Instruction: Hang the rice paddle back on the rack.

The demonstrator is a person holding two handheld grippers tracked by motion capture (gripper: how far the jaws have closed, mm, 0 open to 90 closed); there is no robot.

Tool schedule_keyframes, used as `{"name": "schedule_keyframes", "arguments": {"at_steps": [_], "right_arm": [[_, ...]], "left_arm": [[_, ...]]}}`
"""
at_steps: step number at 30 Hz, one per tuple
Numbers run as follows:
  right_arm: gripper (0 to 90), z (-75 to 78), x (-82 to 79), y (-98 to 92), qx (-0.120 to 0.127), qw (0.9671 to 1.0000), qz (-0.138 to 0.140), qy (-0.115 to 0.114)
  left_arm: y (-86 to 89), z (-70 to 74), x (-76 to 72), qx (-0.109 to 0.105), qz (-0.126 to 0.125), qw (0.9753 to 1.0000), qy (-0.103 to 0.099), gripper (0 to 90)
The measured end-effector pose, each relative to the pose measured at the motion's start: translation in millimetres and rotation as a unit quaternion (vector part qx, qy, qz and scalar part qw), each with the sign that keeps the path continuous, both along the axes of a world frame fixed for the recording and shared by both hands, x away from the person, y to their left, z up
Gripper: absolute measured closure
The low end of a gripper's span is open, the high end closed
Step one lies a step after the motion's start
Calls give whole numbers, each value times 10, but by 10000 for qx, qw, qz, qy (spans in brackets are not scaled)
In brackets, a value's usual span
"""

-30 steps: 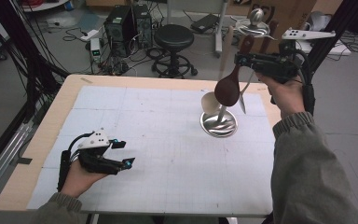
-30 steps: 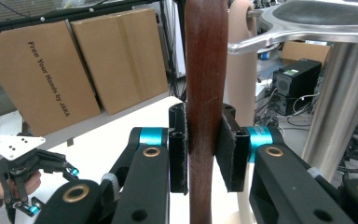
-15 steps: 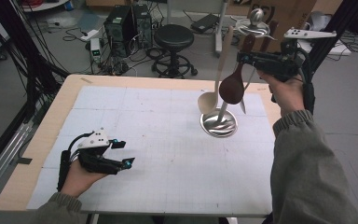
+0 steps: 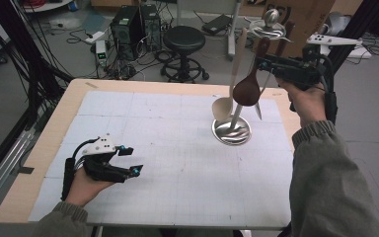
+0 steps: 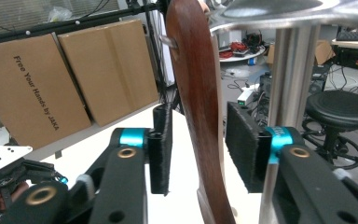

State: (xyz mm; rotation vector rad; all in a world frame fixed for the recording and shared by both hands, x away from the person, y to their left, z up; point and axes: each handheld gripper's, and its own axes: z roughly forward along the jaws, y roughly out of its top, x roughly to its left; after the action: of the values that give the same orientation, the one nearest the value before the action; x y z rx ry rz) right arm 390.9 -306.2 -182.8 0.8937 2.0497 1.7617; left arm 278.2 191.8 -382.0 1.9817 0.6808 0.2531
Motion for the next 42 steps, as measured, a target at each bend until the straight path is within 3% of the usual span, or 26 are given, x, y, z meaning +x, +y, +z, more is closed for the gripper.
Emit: {"name": "schedule_keyframes", "arguments": {"at_steps": [10, 25, 30, 42], "right_arm": [[464, -77, -124, -70, 109, 9998, -121, -131], [273, -237, -345, -23, 125, 9991, -203, -345], [222, -320, -410, 31, 20, 9990, -211, -393], [146, -585, -524, 262, -297, 9993, -27, -207]], "left_arm": [[7, 2, 13, -49, 60, 10000, 0, 285], [14, -4, 21, -13, 115, 9999, 35, 251], [14, -5, 20, 18, 135, 9999, 47, 241], [15, -6, 13, 17, 202, 9998, 55, 228]]}}
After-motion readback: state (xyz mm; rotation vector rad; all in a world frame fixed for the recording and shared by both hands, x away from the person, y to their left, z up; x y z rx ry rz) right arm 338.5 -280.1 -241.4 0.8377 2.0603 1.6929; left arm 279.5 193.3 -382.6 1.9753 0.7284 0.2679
